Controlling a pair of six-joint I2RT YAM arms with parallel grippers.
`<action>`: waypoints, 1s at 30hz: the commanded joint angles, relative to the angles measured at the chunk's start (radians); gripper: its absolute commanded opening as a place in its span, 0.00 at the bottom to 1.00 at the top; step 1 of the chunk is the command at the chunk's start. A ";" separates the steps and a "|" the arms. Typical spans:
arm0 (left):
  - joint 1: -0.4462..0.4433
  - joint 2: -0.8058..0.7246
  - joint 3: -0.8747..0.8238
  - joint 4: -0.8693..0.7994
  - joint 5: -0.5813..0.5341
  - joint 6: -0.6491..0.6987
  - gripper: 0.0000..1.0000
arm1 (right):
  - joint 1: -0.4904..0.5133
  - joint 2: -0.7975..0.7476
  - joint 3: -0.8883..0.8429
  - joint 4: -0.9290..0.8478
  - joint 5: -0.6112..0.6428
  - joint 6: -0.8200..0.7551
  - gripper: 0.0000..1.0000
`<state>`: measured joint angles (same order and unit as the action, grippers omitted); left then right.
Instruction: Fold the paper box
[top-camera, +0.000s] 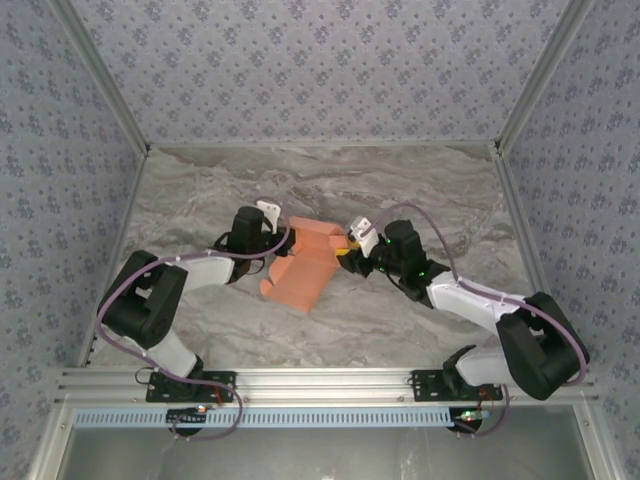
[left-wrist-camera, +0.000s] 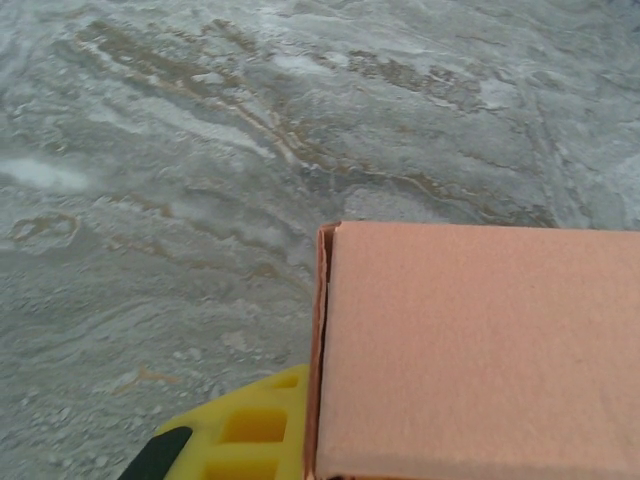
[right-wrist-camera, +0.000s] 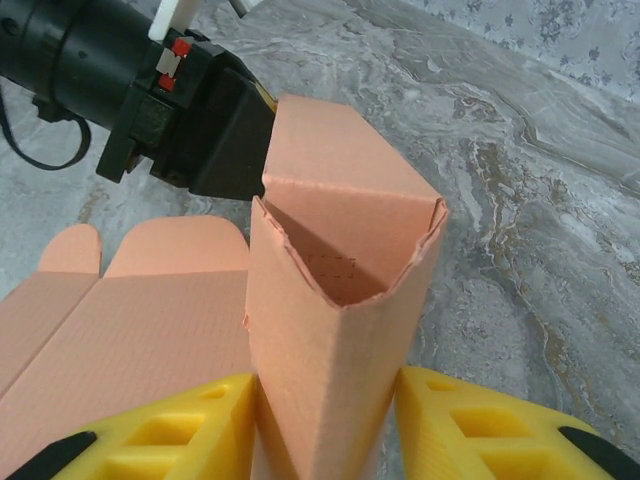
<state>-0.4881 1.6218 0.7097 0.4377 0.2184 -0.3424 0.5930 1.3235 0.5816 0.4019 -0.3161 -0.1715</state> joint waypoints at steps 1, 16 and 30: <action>-0.031 -0.039 -0.004 0.019 -0.017 -0.024 0.00 | 0.042 0.039 0.038 0.079 0.106 0.015 0.44; -0.063 -0.046 -0.007 -0.004 -0.104 -0.081 0.00 | 0.091 0.169 0.078 0.143 0.174 0.020 0.49; -0.186 -0.079 -0.057 0.001 -0.273 -0.193 0.00 | 0.126 0.361 0.149 0.295 0.531 0.168 0.39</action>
<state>-0.6235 1.5822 0.6525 0.3950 -0.1184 -0.5171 0.7055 1.6428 0.6815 0.6491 0.1970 -0.0429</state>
